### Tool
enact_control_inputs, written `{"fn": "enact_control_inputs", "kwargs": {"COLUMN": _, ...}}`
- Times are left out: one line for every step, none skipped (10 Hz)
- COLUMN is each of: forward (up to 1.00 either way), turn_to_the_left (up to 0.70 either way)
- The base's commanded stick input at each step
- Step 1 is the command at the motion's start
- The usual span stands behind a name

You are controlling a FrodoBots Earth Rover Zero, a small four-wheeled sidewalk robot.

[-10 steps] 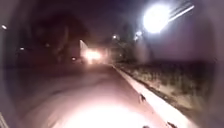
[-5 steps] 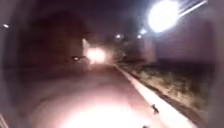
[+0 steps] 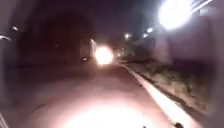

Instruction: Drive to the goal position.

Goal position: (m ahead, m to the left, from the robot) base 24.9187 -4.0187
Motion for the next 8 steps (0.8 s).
{"fn": "enact_control_inputs", "kwargs": {"forward": 0.7, "turn_to_the_left": 0.01}}
{"fn": "enact_control_inputs", "kwargs": {"forward": 0.7, "turn_to_the_left": 0.01}}
{"fn": "enact_control_inputs", "kwargs": {"forward": 0.7, "turn_to_the_left": -0.07}}
{"fn": "enact_control_inputs", "kwargs": {"forward": 0.7, "turn_to_the_left": -0.21}}
{"fn": "enact_control_inputs", "kwargs": {"forward": 0.7, "turn_to_the_left": -0.33}}
{"fn": "enact_control_inputs", "kwargs": {"forward": 0.7, "turn_to_the_left": -0.31}}
{"fn": "enact_control_inputs", "kwargs": {"forward": 0.7, "turn_to_the_left": -0.28}}
{"fn": "enact_control_inputs", "kwargs": {"forward": 0.7, "turn_to_the_left": -0.26}}
